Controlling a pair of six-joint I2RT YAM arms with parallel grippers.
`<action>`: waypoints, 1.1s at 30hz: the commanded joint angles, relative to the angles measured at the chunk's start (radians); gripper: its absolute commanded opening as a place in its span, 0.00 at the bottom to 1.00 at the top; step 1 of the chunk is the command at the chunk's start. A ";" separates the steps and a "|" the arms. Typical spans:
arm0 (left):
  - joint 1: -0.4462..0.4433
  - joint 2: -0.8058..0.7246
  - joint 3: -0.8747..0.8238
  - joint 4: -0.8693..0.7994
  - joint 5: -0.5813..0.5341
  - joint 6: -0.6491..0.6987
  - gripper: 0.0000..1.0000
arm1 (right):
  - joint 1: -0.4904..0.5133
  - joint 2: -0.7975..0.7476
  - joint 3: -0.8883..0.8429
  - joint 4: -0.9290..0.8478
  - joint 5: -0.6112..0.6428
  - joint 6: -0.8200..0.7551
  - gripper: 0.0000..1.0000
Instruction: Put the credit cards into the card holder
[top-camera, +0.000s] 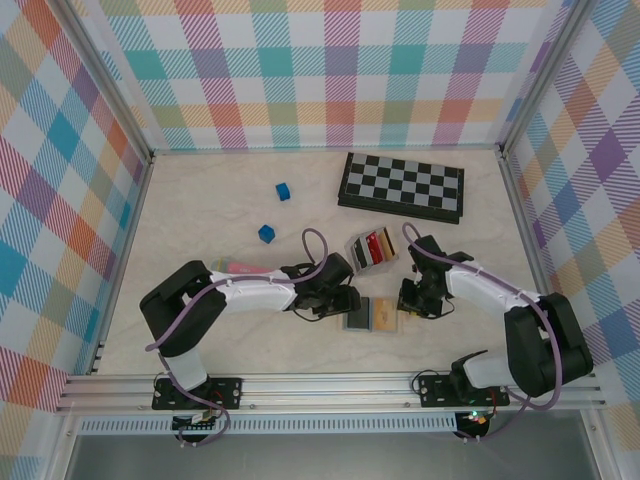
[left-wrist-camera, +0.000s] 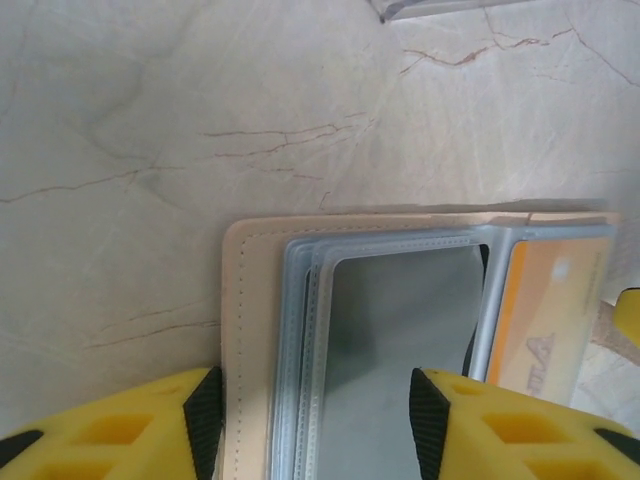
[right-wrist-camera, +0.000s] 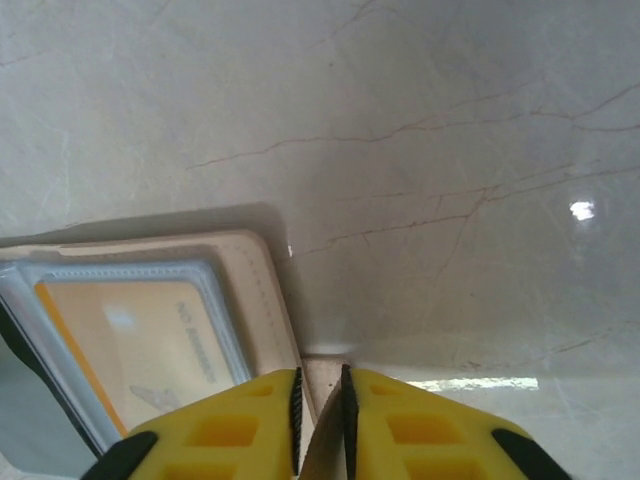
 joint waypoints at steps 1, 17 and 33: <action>0.004 -0.014 0.011 0.050 0.047 0.005 0.46 | 0.005 0.011 -0.014 0.026 -0.041 -0.009 0.17; -0.003 -0.086 0.091 0.039 0.136 0.057 0.09 | 0.005 0.002 -0.020 0.150 -0.209 0.043 0.13; -0.053 0.114 0.219 0.094 0.182 0.012 0.32 | -0.003 -0.163 0.027 -0.113 -0.003 -0.013 0.31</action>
